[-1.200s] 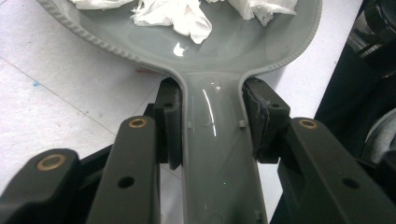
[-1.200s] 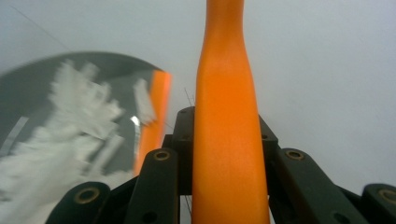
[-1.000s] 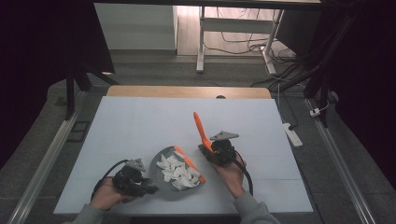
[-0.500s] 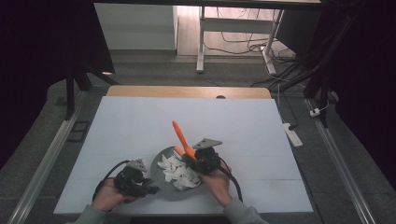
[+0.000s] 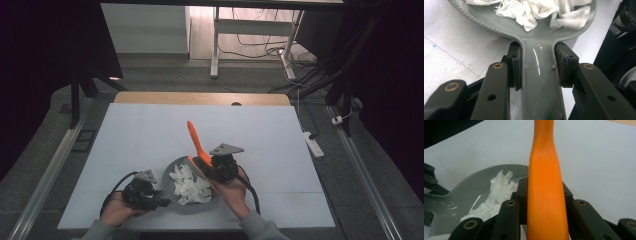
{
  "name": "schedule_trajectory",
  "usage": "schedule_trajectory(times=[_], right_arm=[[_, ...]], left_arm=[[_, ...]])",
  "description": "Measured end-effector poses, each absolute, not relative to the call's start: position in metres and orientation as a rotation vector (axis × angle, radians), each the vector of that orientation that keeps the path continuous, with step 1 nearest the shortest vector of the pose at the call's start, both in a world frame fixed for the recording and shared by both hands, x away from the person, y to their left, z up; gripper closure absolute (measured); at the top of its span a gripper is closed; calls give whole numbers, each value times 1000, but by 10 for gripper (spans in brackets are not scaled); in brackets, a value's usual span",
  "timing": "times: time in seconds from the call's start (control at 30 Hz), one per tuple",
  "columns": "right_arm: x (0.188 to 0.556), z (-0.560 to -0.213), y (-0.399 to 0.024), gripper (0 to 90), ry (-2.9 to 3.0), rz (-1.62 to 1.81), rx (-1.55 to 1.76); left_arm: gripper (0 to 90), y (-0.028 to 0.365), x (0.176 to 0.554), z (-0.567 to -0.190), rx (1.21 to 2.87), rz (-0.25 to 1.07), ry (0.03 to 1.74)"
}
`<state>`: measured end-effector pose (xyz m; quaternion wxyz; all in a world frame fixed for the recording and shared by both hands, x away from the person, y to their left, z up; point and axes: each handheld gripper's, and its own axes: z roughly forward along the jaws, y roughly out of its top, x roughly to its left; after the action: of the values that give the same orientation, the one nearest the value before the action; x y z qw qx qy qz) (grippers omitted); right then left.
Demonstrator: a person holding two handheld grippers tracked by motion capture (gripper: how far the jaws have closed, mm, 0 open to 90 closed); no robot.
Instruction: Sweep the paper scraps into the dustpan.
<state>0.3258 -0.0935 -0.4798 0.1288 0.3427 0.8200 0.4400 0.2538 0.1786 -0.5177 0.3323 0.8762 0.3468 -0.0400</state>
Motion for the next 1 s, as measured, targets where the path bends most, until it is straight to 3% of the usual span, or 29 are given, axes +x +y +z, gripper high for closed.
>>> schedule_trajectory(times=[0.6,1.0], right_arm=[[338,-469,-128,707,2303,1325,1066],[339,-461,-146,708,2311,1370,1002]], left_arm=[[616,181,252,-520,2239,2,894],[615,187,253,-511,2145,67,980]])
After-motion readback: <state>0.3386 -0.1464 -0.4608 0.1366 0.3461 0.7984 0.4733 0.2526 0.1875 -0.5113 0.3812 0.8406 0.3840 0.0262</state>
